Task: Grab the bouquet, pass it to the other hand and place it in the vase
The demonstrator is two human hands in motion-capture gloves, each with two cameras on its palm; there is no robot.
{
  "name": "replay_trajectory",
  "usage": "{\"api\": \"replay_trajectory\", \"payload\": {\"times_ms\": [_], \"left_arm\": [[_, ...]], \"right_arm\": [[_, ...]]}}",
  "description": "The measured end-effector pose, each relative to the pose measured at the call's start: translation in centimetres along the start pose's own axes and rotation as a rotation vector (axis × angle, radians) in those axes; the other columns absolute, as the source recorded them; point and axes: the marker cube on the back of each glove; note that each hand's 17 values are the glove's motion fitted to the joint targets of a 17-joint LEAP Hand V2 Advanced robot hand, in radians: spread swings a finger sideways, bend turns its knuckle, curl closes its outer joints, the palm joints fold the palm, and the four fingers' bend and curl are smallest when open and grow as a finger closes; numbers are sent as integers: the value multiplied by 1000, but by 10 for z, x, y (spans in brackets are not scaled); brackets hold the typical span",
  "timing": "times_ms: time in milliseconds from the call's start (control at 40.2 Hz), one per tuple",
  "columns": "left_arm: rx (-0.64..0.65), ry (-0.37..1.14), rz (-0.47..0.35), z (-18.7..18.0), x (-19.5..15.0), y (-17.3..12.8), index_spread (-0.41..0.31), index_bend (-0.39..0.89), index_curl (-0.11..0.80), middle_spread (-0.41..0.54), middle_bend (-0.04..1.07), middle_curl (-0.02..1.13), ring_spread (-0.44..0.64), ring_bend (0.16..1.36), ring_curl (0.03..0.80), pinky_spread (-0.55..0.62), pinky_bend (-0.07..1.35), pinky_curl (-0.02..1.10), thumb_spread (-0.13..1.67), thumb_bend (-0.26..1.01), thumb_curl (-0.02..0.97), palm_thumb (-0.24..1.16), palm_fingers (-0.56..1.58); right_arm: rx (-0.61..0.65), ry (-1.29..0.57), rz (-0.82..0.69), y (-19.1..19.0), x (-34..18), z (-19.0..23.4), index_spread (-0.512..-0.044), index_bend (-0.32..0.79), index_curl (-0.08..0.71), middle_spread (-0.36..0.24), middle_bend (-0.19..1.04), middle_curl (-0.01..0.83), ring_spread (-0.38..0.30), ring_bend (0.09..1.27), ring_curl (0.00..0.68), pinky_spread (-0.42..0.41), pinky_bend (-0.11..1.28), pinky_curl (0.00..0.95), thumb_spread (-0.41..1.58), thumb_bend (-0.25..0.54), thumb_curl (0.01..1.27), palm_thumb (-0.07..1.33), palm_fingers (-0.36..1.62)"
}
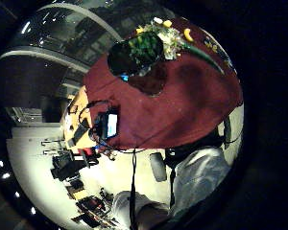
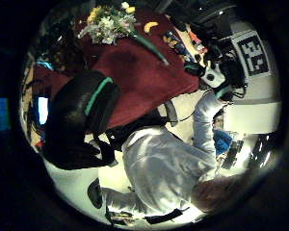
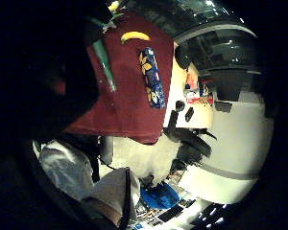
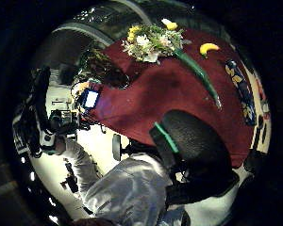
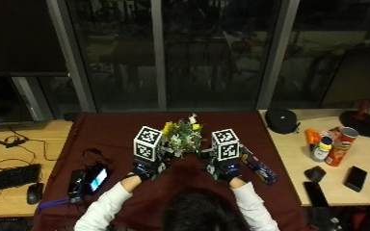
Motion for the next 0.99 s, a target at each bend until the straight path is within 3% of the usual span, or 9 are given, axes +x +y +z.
{"api": "replay_trajectory", "payload": {"times_ms": [149, 323, 696, 995], "left_arm": [[-19, 20, 13, 3, -1, 5, -29, 111, 64, 188, 187, 94, 281, 500, 140, 300, 339, 126, 749, 158, 75, 269, 178], [-17, 44, 19, 7, -7, 13, -30, 135, 105, 234, 201, 149, 366, 551, 177, 372, 364, 176, 991, 141, 110, 282, 139], [-14, 118, 40, 19, -6, 24, 2, 148, 185, 232, 218, 236, 391, 581, 211, 403, 354, 232, 1176, 84, 168, 302, 165], [-25, 124, 37, 14, -10, 27, -1, 144, 221, 227, 213, 277, 384, 589, 228, 409, 339, 260, 1215, 38, 200, 317, 162]], "right_arm": [[17, -2, 9, 2, 2, 4, -232, 74, 46, 34, 200, 100, 118, 489, 166, 184, 560, 203, 719, 242, 104, 418, 332], [9, -43, -1, 4, 2, 5, -280, 93, 73, 41, 227, 166, 138, 541, 213, 216, 575, 248, 951, 217, 137, 446, 316], [19, -87, -11, -6, -5, 5, -310, 73, 90, 34, 294, 272, 43, 662, 293, 197, 571, 291, 1155, 97, 167, 382, 395], [24, -94, 31, -9, 9, 5, -287, 74, 100, 23, 323, 325, 3, 676, 327, 185, 592, 322, 1196, 49, 200, 412, 426]]}}
